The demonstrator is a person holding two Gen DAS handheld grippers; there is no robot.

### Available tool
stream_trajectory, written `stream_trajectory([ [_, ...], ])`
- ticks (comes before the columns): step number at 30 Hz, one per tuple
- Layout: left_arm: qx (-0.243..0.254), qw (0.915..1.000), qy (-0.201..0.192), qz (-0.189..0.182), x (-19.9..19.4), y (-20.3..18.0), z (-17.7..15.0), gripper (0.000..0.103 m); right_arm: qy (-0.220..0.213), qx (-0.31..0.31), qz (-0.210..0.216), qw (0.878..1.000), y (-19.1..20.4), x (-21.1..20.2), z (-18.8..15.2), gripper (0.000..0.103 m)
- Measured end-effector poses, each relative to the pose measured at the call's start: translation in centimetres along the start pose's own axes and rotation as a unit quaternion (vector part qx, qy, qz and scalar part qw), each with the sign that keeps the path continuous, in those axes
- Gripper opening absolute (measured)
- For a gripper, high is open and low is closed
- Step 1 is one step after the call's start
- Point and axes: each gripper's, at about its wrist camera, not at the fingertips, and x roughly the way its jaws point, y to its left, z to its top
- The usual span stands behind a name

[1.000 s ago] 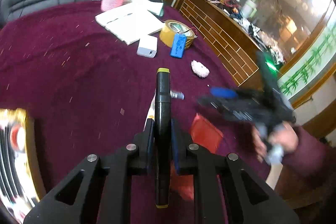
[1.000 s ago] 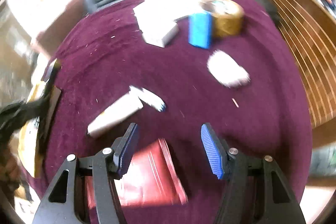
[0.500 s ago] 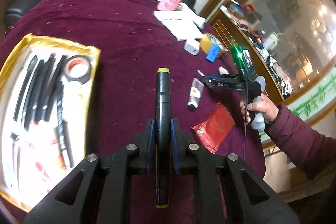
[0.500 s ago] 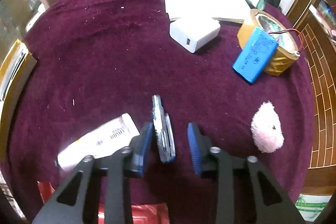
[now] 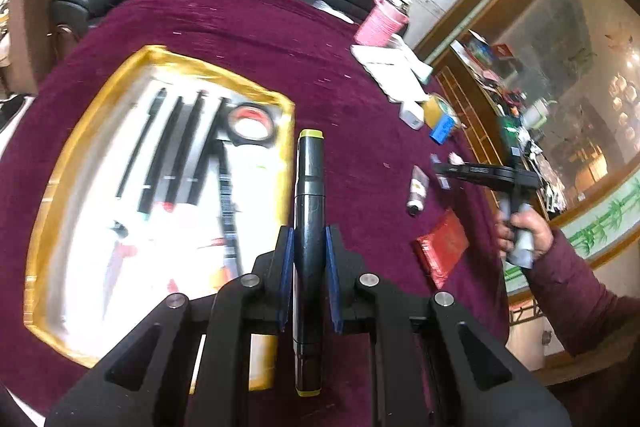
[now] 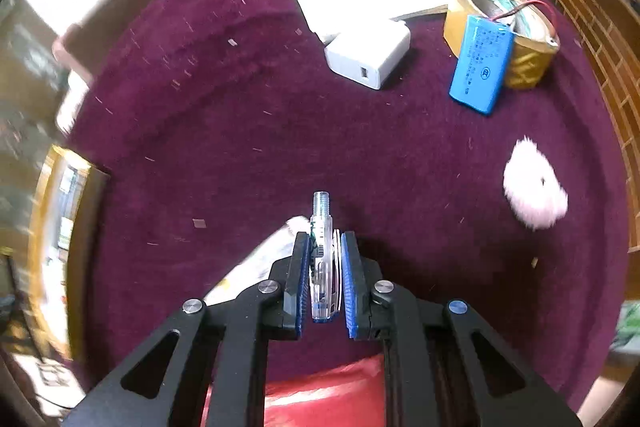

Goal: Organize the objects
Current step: 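Carry the marker and clear pen over the tray and lower them in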

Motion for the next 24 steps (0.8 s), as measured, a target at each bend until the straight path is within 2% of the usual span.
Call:
stream_trajectory([
  [5, -0.017, 0.9992, -0.003, 0.035, -2.2, 4.4, 0.7, 0.013, -0.012, 0.025, 0.076, 0.997, 3.3, -2.9, -1.1, 0.013],
  [11, -0.008, 0.9969, 0.017, 0.076, -2.1, 8.4, 2.6, 0.013, -0.001, 0.010, 0.154, 0.988, 11.4, -3.8, -3.5, 0.013],
  [19, 0.031, 0.9931, 0.053, 0.100, 1.9, 10.6, 5.8, 0.013, 0.037, -0.011, 0.197, 0.980, 21.0, -0.6, -5.9, 0.014],
  [24, 0.052, 0.9890, 0.079, 0.113, 4.7, 11.4, 7.6, 0.013, 0.060, -0.016, 0.204, 0.977, 24.9, 1.2, -7.4, 0.014],
])
